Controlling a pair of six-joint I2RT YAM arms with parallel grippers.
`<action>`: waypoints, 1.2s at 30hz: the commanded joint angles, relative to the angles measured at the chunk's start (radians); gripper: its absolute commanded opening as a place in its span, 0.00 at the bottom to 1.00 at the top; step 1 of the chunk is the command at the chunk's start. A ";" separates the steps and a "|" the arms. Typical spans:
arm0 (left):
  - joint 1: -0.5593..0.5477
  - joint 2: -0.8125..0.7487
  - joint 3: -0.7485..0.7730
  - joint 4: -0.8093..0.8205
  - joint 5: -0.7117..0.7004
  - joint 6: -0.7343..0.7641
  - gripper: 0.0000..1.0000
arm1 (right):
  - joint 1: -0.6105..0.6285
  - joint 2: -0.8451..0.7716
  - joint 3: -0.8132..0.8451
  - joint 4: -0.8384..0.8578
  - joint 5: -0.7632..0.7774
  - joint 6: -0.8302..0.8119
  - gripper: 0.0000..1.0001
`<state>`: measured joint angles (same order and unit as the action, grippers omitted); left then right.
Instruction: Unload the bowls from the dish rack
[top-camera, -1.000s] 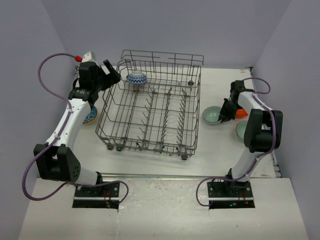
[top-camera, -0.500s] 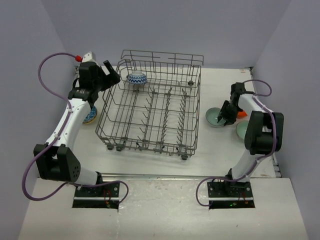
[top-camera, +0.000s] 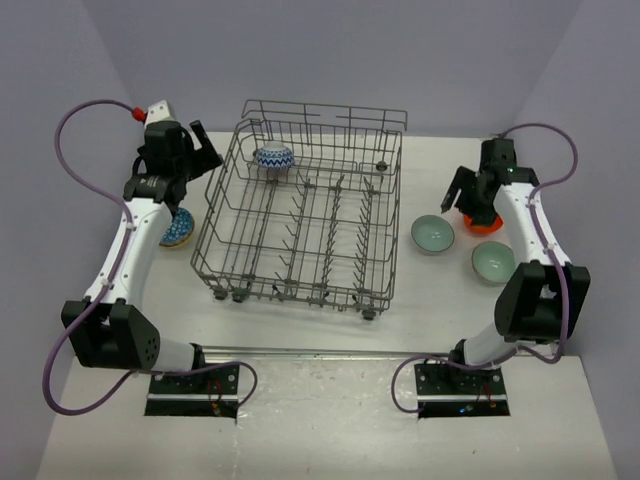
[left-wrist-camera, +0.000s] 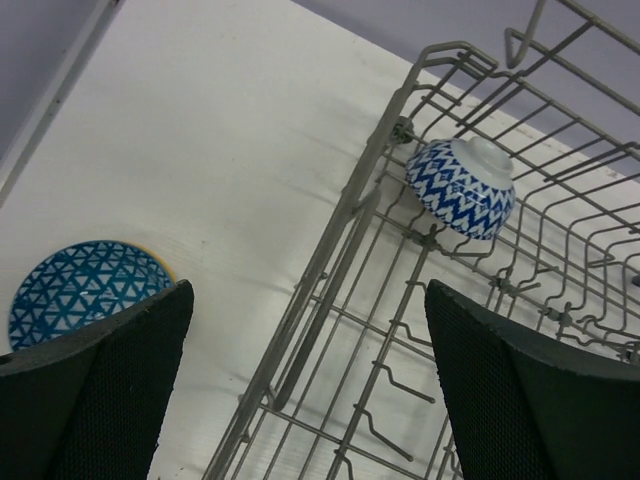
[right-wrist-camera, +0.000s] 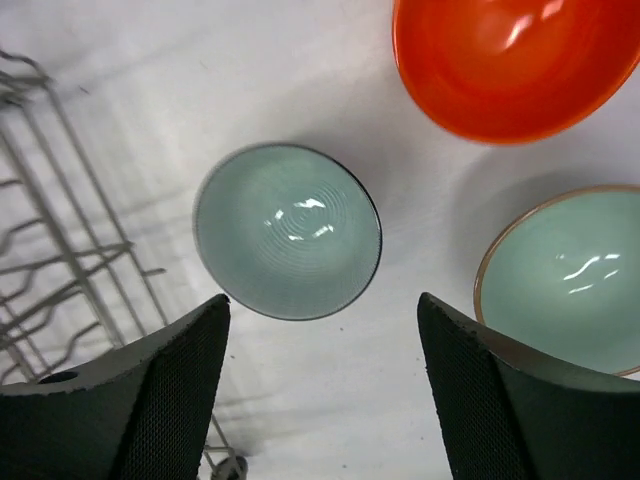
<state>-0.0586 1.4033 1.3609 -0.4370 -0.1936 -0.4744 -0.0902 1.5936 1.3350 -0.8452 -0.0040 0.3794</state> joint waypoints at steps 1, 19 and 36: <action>0.014 -0.030 -0.013 -0.063 -0.095 0.049 0.97 | 0.021 -0.096 0.162 -0.063 0.061 -0.034 0.77; 0.103 -0.135 -0.249 -0.085 0.184 -0.046 0.00 | 0.552 0.140 0.814 -0.020 0.124 -0.292 0.52; 0.105 -0.240 -0.362 0.014 0.013 0.089 0.00 | 0.707 0.358 0.794 0.256 0.076 -0.475 0.44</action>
<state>0.0391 1.2224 1.0008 -0.5121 -0.0971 -0.4652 0.6220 1.9564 2.1277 -0.6926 0.0864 -0.0597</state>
